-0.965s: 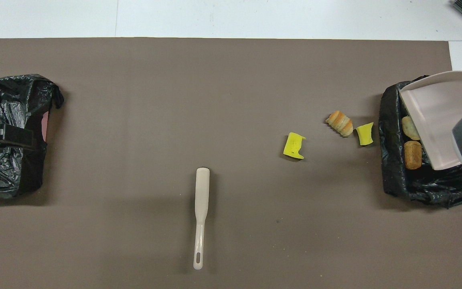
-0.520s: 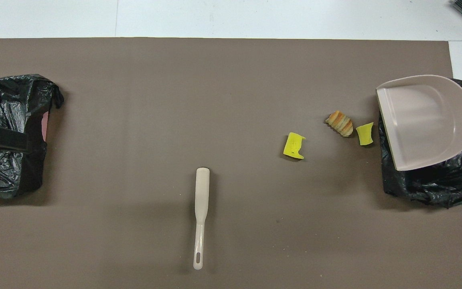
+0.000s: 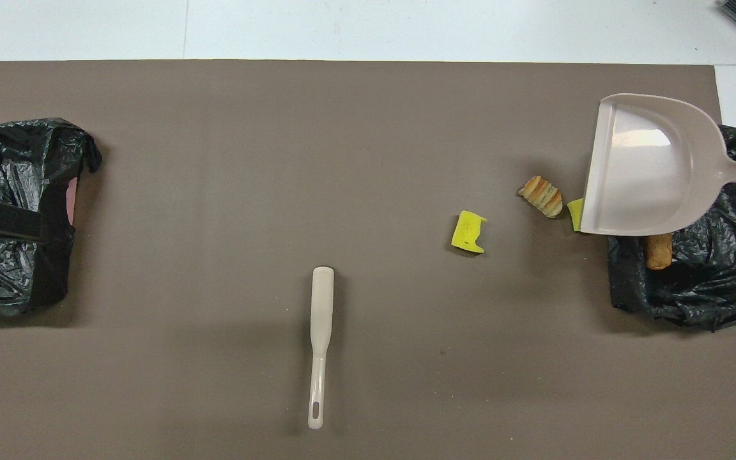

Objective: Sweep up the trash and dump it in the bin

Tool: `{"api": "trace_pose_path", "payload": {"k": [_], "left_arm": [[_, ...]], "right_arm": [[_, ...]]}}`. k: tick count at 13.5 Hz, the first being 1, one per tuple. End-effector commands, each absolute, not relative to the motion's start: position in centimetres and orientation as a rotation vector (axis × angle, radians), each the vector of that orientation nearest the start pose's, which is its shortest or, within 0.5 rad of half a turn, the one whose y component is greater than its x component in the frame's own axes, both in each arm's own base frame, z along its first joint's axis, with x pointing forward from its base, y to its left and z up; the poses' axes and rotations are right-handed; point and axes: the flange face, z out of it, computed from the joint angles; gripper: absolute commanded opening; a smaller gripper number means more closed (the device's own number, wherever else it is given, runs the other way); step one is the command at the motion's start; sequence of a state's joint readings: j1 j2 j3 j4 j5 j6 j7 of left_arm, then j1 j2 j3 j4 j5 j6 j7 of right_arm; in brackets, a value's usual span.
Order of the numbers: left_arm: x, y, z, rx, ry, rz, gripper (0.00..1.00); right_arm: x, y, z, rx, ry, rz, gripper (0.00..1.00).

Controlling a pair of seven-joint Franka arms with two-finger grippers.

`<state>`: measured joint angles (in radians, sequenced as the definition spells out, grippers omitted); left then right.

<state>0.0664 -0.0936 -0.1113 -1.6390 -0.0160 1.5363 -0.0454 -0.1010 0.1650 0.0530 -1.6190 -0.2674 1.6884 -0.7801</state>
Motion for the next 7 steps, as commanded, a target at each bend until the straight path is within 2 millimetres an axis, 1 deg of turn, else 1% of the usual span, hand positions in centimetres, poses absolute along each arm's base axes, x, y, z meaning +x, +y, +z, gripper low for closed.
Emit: {"api": "trace_pose_path", "payload": {"k": [1, 2, 3, 5, 6, 7], "left_arm": [[51.8, -2.5, 64.3, -3.137, -0.015, 0.025, 1.00], [51.8, -2.5, 64.3, -3.137, -0.015, 0.025, 1.00], [51.8, -2.6, 64.3, -3.137, -0.010, 0.025, 1.00], [51.8, -2.6, 64.3, -3.137, -0.013, 0.025, 1.00], [51.8, -2.5, 64.3, -3.137, -0.015, 0.025, 1.00], [51.8, -2.5, 64.3, -3.137, -0.015, 0.025, 1.00]], "right_arm": [[59.1, 1.7, 51.0, -3.176, -0.831, 0.299, 0.00], [58.9, 4.7, 50.7, -3.180, -0.734, 0.282, 0.00], [58.8, 6.5, 50.3, -3.186, -0.605, 0.277, 0.00], [58.3, 12.6, 49.0, -3.159, -0.401, 0.278, 0.00], [58.3, 15.0, 48.1, -3.146, -0.302, 0.287, 0.00], [58.0, 18.1, 47.9, -3.101, -0.220, 0.284, 0.00]]}}
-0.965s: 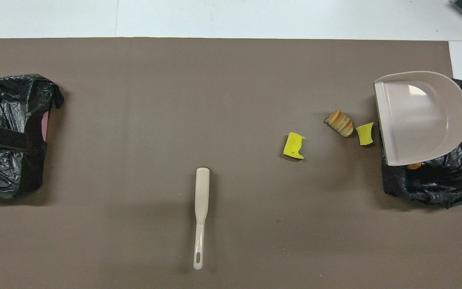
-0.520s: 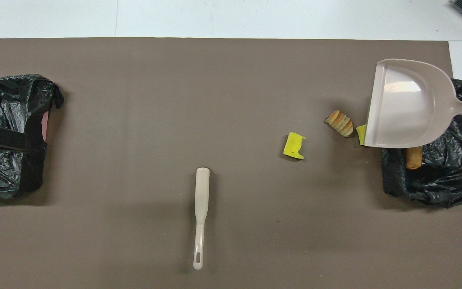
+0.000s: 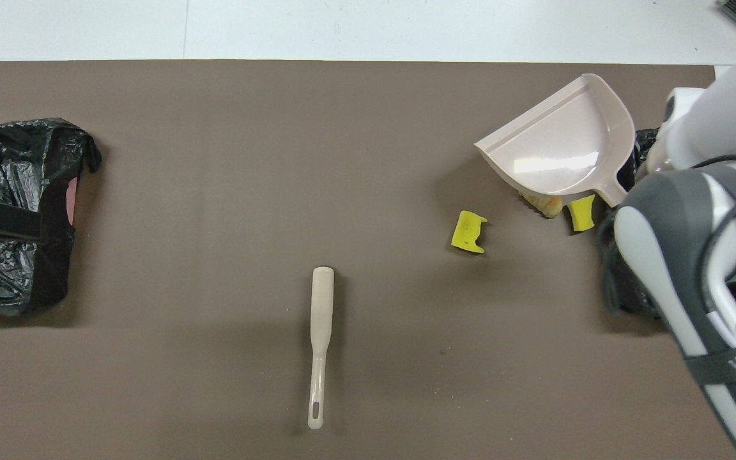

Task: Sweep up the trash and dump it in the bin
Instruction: 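Place the empty dustpan back at the table center with the right gripper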

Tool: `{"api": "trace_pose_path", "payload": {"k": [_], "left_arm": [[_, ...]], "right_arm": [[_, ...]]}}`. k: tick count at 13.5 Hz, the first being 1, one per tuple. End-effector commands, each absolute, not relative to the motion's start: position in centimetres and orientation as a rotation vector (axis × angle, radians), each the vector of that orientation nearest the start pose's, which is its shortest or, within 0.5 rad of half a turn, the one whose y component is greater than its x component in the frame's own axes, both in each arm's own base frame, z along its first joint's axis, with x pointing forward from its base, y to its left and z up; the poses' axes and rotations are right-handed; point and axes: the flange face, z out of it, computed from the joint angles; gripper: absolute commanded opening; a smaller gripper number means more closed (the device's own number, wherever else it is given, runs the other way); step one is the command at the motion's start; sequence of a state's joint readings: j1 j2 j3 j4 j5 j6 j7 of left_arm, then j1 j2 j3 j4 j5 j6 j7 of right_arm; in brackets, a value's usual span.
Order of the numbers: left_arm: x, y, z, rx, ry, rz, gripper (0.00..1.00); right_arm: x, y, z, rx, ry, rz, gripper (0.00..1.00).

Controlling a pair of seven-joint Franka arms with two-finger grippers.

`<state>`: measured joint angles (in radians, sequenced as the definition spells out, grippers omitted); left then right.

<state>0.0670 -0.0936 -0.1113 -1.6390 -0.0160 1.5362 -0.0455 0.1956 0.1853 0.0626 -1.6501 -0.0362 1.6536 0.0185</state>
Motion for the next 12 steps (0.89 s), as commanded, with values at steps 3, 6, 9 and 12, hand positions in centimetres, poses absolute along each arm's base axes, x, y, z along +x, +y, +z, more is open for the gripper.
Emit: {"api": "trace_pose_path", "payload": {"k": [3, 6, 9, 12], "left_arm": [[51.8, -2.6, 64.3, -3.137, -0.013, 0.025, 1.00], [51.8, -2.5, 64.3, -3.137, -0.015, 0.025, 1.00], [51.8, -2.5, 64.3, -3.136, -0.010, 0.025, 1.00], [51.8, -2.5, 64.3, -3.137, -0.015, 0.025, 1.00]], "right_arm": [[58.2, 26.8, 46.2, -3.060, -0.017, 0.251, 0.00], [59.4, 32.3, 42.9, -3.029, 0.048, 0.227, 0.00], [61.7, 35.6, 39.8, -3.017, 0.078, 0.149, 0.00], [63.6, 36.8, 36.2, -3.001, 0.091, 0.103, 0.00]]}}
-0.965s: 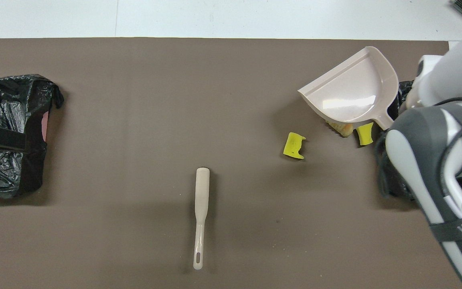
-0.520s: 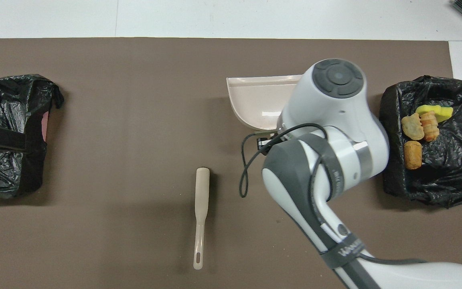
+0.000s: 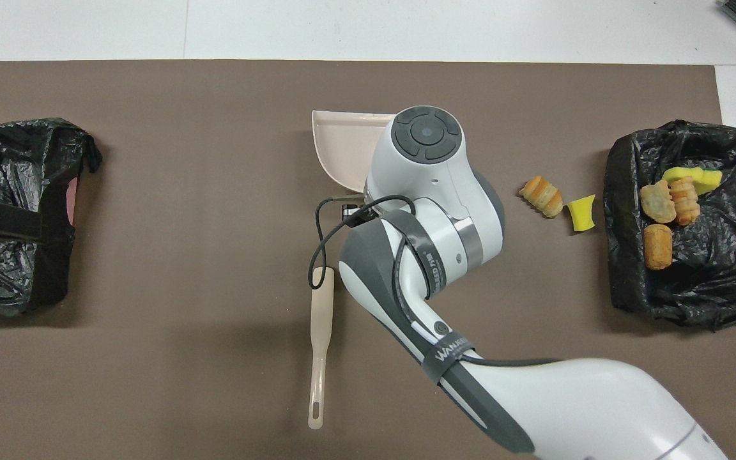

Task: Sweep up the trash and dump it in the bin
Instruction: 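Place the empty dustpan back at the table center with the right gripper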

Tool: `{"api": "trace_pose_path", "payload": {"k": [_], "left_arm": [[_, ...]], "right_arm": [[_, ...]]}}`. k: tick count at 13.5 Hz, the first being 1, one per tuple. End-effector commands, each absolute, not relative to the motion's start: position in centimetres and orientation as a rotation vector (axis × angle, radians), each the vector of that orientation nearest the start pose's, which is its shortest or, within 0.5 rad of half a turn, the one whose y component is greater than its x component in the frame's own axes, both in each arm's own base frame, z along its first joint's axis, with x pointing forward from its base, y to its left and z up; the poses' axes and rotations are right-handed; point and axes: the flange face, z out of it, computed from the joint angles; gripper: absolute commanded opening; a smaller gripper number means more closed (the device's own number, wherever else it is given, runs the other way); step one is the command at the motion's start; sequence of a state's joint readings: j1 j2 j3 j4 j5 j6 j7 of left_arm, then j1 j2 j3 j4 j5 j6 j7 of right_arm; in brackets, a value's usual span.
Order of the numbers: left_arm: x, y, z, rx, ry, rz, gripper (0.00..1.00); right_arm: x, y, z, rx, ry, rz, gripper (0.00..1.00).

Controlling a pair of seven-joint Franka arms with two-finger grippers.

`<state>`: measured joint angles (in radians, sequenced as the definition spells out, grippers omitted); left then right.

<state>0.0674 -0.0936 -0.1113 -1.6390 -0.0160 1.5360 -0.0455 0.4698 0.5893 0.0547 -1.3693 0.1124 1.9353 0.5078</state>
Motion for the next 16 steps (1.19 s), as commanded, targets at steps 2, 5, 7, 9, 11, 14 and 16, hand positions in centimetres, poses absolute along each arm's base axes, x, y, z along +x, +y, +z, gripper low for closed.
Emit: {"api": "trace_pose_path", "payload": {"k": [2, 5, 7, 9, 11, 14, 16], "left_arm": [[51.8, -2.6, 64.3, -3.137, -0.010, 0.025, 1.00], [51.8, -2.5, 64.3, -3.137, -0.012, 0.025, 1.00], [51.8, -2.5, 64.4, -3.137, -0.013, 0.020, 1.00], [51.8, -2.5, 64.4, -3.136, -0.013, 0.022, 1.00], [51.8, -2.5, 64.4, -3.137, -0.015, 0.022, 1.00], [51.8, -2.6, 64.3, -3.137, -0.010, 0.025, 1.00], [51.8, -2.5, 64.3, -3.137, -0.015, 0.025, 1.00]], "right_arm": [[63.1, 38.2, 33.4, -3.018, 0.062, 0.113, 0.00], [63.3, 38.6, 33.0, -3.012, 0.060, 0.059, 0.28], [63.2, 38.5, 35.8, -3.008, 0.041, 0.001, 1.00], [63.4, 38.0, 37.5, -2.998, 0.048, -0.026, 1.00], [63.5, 37.4, 39.1, -2.995, 0.042, -0.052, 1.00], [63.8, 34.3, 44.4, -2.991, 0.058, -0.081, 1.00], [64.2, 30.8, 47.5, -3.001, -0.020, -0.093, 1.00]]}}
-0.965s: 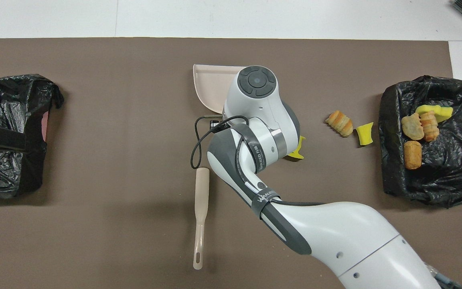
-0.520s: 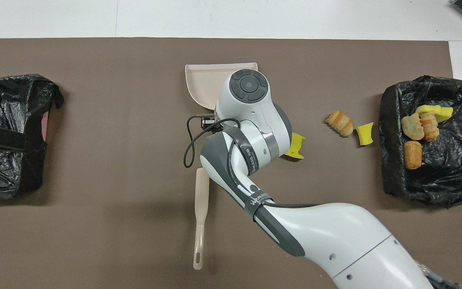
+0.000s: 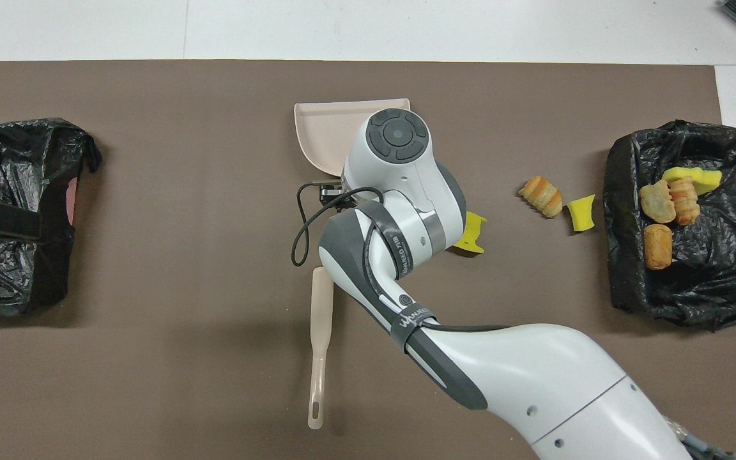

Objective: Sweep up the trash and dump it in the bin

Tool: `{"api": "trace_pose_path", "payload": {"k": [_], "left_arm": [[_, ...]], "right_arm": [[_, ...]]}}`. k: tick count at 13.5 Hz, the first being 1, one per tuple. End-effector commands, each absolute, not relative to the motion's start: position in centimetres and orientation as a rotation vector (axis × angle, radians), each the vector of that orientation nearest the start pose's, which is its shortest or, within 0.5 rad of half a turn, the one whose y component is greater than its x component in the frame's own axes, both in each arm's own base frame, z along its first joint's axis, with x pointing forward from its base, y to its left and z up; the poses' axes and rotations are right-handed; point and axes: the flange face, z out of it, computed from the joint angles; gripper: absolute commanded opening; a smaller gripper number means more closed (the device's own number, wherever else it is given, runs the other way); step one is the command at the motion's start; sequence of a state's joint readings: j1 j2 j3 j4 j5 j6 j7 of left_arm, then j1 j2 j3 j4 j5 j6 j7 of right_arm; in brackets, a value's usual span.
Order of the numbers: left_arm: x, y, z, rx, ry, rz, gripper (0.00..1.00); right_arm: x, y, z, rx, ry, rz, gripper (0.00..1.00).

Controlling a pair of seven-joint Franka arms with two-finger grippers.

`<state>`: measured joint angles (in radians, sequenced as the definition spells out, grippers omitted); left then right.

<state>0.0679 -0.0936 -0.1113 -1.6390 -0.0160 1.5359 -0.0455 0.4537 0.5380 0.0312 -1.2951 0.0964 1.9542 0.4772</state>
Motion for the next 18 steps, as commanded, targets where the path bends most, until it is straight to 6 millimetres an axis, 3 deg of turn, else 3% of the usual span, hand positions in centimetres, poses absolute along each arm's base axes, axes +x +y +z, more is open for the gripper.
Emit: {"api": "trace_pose_path", "payload": {"k": [1, 5, 10, 11, 12, 14, 17, 18], "left_arm": [[51.8, -2.5, 64.3, -3.137, -0.015, 0.025, 1.00], [51.8, -2.6, 64.3, -3.137, -0.010, 0.025, 1.00], [51.7, -2.6, 64.3, -3.137, -0.012, 0.030, 1.00], [51.8, -3.2, 64.3, -3.138, 0.002, 0.018, 1.00], [52.1, -3.9, 64.3, -3.140, 0.021, -0.025, 1.00], [54.2, -7.3, 64.2, -3.149, 0.076, -0.224, 1.00], [56.9, -15.1, 60.3, -3.189, 0.026, -0.277, 1.00], [57.4, -16.7, 59.7, -3.201, 0.010, -0.315, 1.00]], "right_arm": [[64.5, 28.6, 48.7, -3.008, -0.064, -0.083, 1.00], [65.4, 19.2, 52.9, -3.021, -0.250, -0.075, 1.00], [65.5, 11.0, 57.3, -3.174, -0.205, -0.201, 1.00], [65.4, 8.4, 57.7, -3.189, -0.201, -0.188, 1.00], [65.2, 7.1, 58.1, -3.196, -0.233, -0.181, 1.00], [64.4, 2.4, 58.9, -3.202, -0.242, -0.126, 1.00], [63.1, 0.5, 60.6, -3.215, -0.156, -0.106, 1.00], [62.5, -0.3, 61.0, -3.220, -0.116, -0.090, 1.00]]}}
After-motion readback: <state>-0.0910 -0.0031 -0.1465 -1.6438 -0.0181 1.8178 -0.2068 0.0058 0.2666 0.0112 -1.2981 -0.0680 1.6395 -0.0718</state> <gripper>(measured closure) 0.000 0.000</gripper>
